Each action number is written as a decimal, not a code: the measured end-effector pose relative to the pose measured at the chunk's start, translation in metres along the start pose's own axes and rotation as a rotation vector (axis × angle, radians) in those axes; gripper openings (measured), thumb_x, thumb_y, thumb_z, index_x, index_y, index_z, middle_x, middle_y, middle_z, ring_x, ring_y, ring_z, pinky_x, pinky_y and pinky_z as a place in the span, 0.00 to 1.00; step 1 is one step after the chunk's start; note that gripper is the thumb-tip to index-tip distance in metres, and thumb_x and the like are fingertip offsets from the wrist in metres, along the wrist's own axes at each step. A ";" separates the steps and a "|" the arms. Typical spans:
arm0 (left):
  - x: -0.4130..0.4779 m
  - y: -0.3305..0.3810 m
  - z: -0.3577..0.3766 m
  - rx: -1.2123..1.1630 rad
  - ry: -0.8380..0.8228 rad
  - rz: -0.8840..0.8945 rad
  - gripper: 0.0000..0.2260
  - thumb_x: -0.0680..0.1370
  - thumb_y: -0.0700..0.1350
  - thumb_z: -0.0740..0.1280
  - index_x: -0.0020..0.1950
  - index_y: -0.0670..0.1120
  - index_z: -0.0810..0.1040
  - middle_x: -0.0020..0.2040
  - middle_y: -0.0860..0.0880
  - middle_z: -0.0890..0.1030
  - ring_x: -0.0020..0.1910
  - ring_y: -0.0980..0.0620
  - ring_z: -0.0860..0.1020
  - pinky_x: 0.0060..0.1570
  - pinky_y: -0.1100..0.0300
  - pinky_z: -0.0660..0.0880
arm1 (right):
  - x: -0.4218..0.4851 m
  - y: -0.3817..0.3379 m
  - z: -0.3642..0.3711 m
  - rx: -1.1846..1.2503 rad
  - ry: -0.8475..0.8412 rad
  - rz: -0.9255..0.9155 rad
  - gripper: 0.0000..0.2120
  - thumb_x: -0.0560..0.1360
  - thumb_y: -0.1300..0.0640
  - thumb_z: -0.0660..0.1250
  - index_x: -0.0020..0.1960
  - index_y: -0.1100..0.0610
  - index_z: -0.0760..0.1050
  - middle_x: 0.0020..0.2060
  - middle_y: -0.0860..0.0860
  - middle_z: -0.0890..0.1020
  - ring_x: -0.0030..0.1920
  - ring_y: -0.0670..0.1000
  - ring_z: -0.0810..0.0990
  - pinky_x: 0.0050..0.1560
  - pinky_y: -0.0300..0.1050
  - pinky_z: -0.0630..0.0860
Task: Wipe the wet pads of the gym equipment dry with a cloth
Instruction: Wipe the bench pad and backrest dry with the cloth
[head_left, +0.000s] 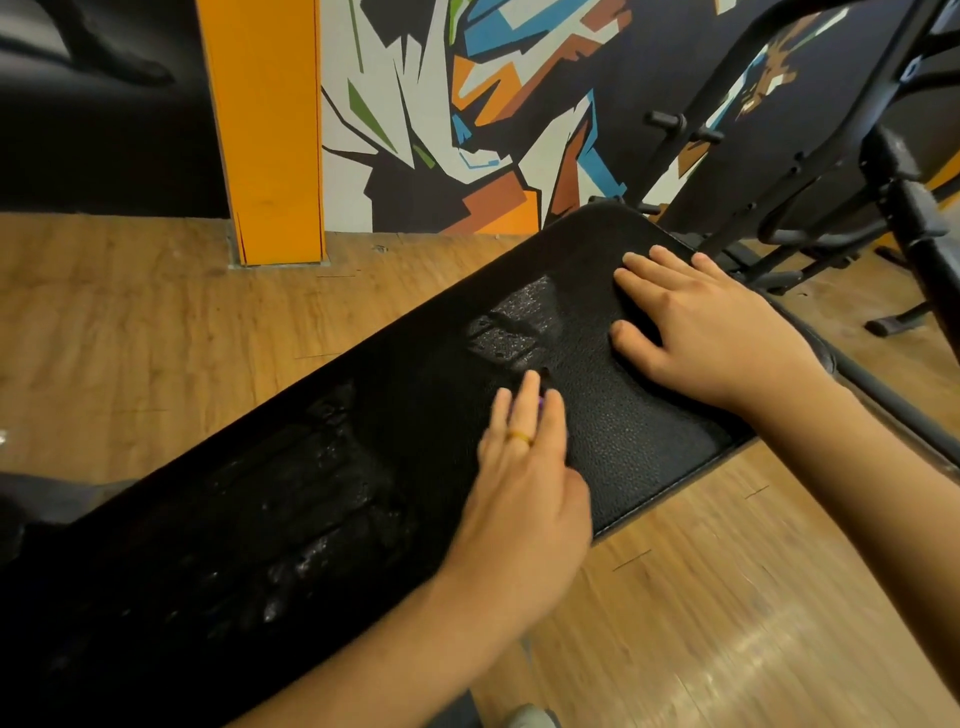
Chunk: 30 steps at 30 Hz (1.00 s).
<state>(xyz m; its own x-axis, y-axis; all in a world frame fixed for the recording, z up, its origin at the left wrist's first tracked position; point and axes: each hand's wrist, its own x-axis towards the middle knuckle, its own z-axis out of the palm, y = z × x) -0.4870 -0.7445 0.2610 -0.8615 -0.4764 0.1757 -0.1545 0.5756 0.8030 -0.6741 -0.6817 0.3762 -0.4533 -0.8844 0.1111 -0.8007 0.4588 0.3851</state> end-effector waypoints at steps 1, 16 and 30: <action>-0.006 0.001 0.004 -0.009 -0.015 0.021 0.28 0.86 0.45 0.53 0.83 0.51 0.45 0.82 0.58 0.36 0.78 0.60 0.32 0.79 0.57 0.42 | 0.000 0.000 0.000 -0.003 0.004 -0.001 0.33 0.81 0.40 0.48 0.79 0.58 0.62 0.78 0.56 0.65 0.79 0.58 0.59 0.77 0.57 0.55; 0.079 -0.076 -0.049 0.122 0.187 -0.264 0.25 0.86 0.44 0.50 0.83 0.41 0.50 0.83 0.44 0.45 0.82 0.47 0.41 0.79 0.48 0.47 | -0.002 -0.001 0.000 0.028 0.020 0.006 0.35 0.78 0.39 0.48 0.78 0.58 0.64 0.78 0.56 0.66 0.79 0.58 0.60 0.77 0.57 0.55; 0.051 -0.033 -0.014 0.120 0.138 -0.063 0.27 0.86 0.46 0.51 0.83 0.44 0.47 0.84 0.49 0.45 0.81 0.53 0.41 0.78 0.56 0.48 | -0.002 -0.001 0.000 0.030 0.019 0.000 0.35 0.78 0.39 0.48 0.78 0.59 0.64 0.77 0.56 0.66 0.78 0.58 0.60 0.77 0.57 0.56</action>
<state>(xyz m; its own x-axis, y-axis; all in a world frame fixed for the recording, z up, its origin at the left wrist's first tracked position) -0.5192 -0.7970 0.2513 -0.7751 -0.5960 0.2099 -0.2698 0.6126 0.7429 -0.6723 -0.6802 0.3752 -0.4465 -0.8856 0.1283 -0.8119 0.4612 0.3579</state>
